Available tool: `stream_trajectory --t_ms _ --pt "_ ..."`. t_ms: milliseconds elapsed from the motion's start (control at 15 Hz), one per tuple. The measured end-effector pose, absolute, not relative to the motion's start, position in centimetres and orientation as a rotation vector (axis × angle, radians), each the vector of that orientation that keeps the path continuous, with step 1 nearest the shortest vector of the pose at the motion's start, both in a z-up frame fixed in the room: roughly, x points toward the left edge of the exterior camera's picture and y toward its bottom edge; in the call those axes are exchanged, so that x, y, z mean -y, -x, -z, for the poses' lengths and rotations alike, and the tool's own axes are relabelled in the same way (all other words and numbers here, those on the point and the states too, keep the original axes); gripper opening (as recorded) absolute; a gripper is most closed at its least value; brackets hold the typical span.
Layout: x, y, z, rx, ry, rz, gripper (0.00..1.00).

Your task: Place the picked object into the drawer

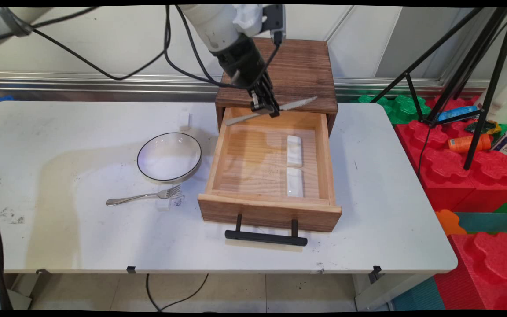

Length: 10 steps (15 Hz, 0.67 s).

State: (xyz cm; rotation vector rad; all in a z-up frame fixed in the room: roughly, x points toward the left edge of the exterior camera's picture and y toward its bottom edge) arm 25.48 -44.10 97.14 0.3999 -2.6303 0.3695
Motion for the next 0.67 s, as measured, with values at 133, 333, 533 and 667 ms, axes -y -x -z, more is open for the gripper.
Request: stream_trajectory --t_ms 133,333,533,667 --pt "44.6 -25.2 -96.1 2.635 -0.389 -0.358 0.0" --pt "45.2 -25.1 -94.5 2.644 -0.373 -0.341 0.0" --pt "45.6 -25.3 -92.7 2.654 -0.357 -0.319 0.0" --pt "45.8 -25.4 -91.7 2.657 -0.349 -0.307 0.0"
